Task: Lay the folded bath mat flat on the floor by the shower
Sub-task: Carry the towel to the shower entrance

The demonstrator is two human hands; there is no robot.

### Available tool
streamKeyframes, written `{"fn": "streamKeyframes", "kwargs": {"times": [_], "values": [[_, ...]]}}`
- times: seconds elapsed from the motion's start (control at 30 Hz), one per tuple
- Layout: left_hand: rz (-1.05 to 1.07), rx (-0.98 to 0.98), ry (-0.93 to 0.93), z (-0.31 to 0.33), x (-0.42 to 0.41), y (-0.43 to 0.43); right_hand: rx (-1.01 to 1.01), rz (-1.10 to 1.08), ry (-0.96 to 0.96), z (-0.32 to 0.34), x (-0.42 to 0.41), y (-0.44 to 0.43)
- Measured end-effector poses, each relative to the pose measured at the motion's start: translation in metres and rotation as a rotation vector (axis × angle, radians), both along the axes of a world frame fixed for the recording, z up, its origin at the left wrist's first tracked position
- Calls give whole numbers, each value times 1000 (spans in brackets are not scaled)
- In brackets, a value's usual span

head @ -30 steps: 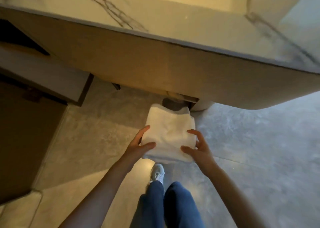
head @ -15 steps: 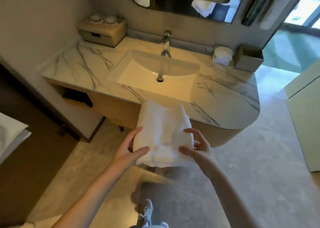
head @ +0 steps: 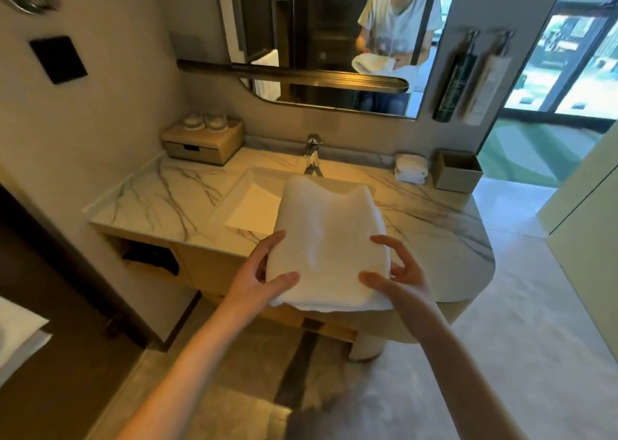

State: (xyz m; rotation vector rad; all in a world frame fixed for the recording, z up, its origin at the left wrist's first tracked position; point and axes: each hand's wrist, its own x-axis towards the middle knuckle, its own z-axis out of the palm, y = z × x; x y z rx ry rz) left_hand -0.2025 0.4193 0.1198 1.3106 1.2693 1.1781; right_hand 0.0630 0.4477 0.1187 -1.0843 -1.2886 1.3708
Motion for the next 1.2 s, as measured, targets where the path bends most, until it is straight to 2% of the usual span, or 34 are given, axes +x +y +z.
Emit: {"fn": "streamKeyframes", "kwargs": {"times": [0.2,0.47,0.57,0.8,1.0,1.2], "values": [[104,-11,44,-7,-1,-3,-20,58,-31,-6,-5,17],[425,8,66,-14,32,-44,53,399,-97,-5,1,50],[579,-3,41,-14,69,-69,93,502,-146,-4,15,55],[916,-50,-58,-18,183,-149,100,828,-96,-9,63,39],[1254,-68,-36,-12,279,-238,80,1111,-57,-15,88,-19],[1421,-74,-7,-7,366,-307,71,1305,-34,-13,126,-76]]}}
